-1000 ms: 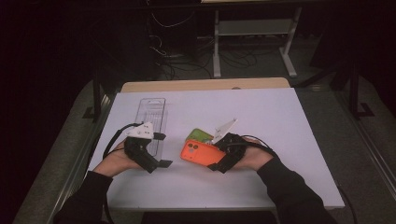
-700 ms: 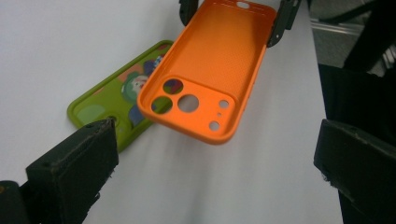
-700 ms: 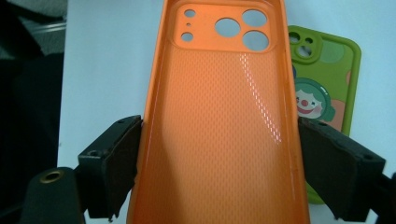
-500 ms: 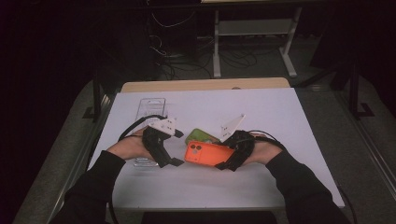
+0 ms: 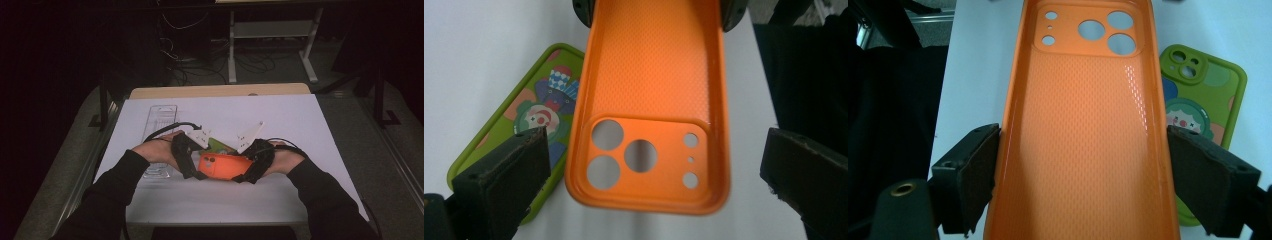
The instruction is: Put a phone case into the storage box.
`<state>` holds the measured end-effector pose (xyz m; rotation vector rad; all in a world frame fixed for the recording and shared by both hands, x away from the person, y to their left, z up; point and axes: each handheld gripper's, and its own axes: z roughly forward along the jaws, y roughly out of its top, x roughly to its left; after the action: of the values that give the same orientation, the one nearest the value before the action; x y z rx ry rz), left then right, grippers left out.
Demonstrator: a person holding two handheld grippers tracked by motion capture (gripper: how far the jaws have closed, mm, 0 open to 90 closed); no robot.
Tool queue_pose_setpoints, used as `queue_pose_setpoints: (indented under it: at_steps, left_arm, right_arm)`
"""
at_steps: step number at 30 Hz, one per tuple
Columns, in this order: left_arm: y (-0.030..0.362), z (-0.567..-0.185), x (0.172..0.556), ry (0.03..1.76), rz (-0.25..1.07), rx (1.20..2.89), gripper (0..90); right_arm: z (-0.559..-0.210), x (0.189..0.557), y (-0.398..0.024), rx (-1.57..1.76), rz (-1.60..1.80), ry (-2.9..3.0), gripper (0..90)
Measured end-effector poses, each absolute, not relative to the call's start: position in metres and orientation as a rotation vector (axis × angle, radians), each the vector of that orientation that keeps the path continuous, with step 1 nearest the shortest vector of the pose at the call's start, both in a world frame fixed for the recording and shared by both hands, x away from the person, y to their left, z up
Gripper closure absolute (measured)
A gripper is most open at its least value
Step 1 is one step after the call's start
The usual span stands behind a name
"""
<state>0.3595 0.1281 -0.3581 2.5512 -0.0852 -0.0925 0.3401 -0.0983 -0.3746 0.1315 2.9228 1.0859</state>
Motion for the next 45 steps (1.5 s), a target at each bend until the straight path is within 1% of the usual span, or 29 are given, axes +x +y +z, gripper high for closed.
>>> queue_pose_setpoints:
  at_steps: [13,23,30,35,36,45]
  left_arm:
    - [0.122,-0.368,0.359,-0.078,-0.101,2.612,0.0]
    - [0.119,-0.372,0.359,-0.090,-0.089,2.639,5.5]
    - [0.119,-0.371,0.358,-0.090,-0.111,2.634,13.8]
    - [0.120,-0.372,0.358,-0.087,-0.122,2.627,15.3]
    - [0.120,-0.371,0.359,-0.112,-0.108,2.636,15.6]
    - [0.119,-0.372,0.356,-0.090,-0.126,2.643,16.4]
  right_arm:
    - [-0.372,0.339,-0.096,0.115,1.099,2.911,15.7]
    - [-0.370,0.338,-0.095,0.111,1.104,2.908,15.8]
    - [-0.370,0.338,-0.095,0.113,1.100,2.906,15.7]
    - [-0.370,0.338,-0.095,0.109,1.103,2.912,15.7]
    - [-0.371,0.339,-0.095,0.107,1.105,2.913,15.6]
    - [-0.372,0.336,-0.095,0.145,1.088,2.952,14.9]
